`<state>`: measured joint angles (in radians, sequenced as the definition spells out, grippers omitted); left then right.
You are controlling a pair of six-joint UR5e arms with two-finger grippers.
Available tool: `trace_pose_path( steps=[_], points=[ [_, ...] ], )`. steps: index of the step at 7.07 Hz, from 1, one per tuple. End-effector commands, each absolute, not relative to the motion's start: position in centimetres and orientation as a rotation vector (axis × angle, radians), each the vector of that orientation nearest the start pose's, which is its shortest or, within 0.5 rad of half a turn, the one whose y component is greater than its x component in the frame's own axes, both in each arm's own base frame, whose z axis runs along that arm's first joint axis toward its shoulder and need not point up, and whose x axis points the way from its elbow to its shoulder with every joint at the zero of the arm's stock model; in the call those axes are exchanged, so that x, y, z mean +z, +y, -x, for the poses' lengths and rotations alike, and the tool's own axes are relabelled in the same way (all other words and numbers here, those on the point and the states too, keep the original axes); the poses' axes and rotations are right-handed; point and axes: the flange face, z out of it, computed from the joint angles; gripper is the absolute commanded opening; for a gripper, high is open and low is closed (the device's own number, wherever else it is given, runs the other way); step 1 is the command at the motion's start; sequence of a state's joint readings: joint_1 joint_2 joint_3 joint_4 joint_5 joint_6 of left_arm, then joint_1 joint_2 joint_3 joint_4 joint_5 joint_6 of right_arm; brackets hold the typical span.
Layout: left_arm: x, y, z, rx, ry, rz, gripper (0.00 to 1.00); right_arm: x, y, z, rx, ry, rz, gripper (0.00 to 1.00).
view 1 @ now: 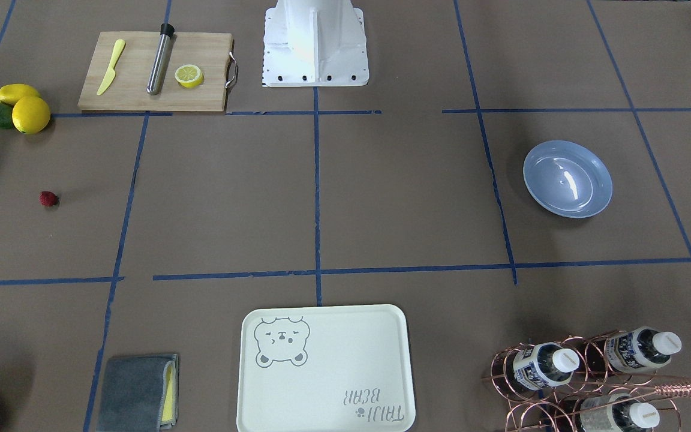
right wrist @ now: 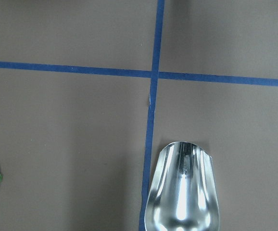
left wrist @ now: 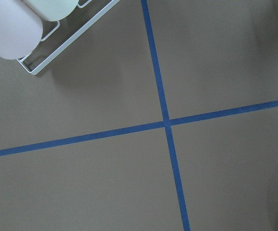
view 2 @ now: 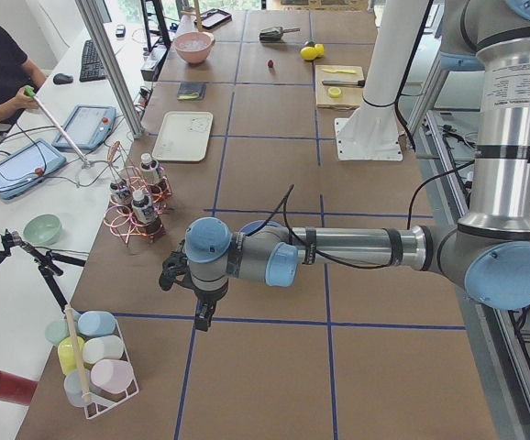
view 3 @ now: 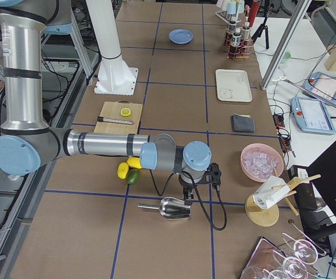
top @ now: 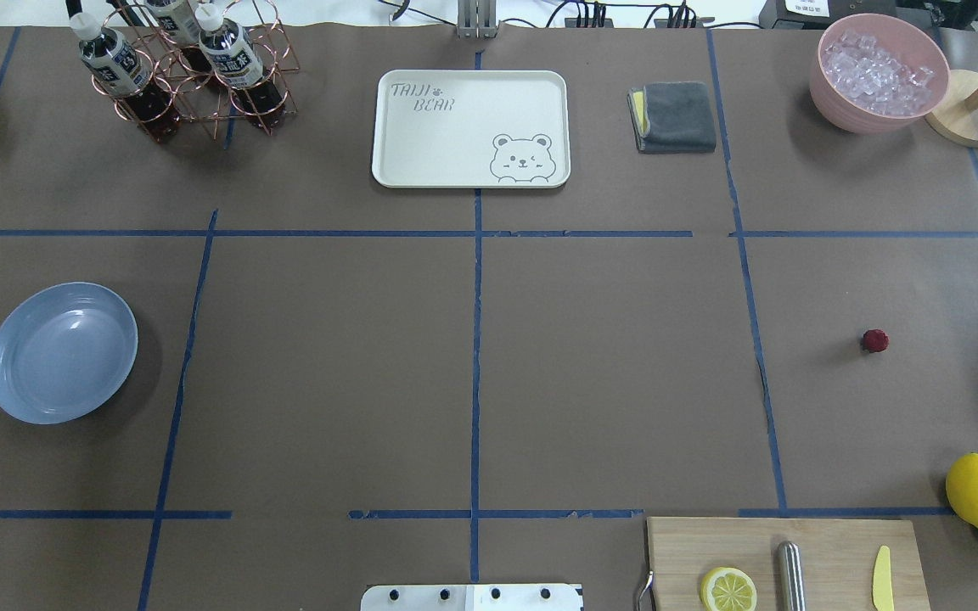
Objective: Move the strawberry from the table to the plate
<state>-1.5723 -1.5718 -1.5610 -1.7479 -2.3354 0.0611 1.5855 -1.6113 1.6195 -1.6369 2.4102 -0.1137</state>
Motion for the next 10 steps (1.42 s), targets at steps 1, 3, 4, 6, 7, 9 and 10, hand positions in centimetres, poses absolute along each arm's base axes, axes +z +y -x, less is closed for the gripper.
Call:
trace_pose_path(
  steps=[1, 3, 4, 6, 7, 9, 10],
  points=[
    [64.6, -50.2, 6.5, 0.122, 0.758, -0.184, 1.0, 65.2, -47.1, -7.0, -0.063, -0.834, -0.009, 1.0],
    [63.7, -50.7, 5.7, 0.107, 0.766, -0.206, 1.0, 64.6, -47.5, -7.0, -0.068, -0.835, -0.023, 1.0],
    [62.7, -51.1, 2.5, 0.071, 0.79, -0.219, 1.0, 63.4, -47.7, -6.9, -0.08, -0.834, -0.045, 1.0],
    [62.5, -48.7, -5.3, 0.025, 0.872, -0.226, 1.0, 60.1, -50.0, -7.1, -0.083, -0.814, -0.097, 1.0],
    [63.2, -46.2, -8.2, 0.001, 0.916, -0.206, 1.0, 59.8, -50.2, -7.0, -0.058, -0.821, -0.09, 1.0],
    [64.0, -40.9, -12.2, -0.063, 1.019, -0.172, 1.0, 60.0, -50.3, -6.6, -0.06, -0.82, -0.082, 1.0],
    [64.3, -39.7, -14.4, -0.079, 1.013, -0.157, 0.98, 60.1, -50.3, -6.6, -0.047, -0.822, -0.073, 1.0]
  ],
)
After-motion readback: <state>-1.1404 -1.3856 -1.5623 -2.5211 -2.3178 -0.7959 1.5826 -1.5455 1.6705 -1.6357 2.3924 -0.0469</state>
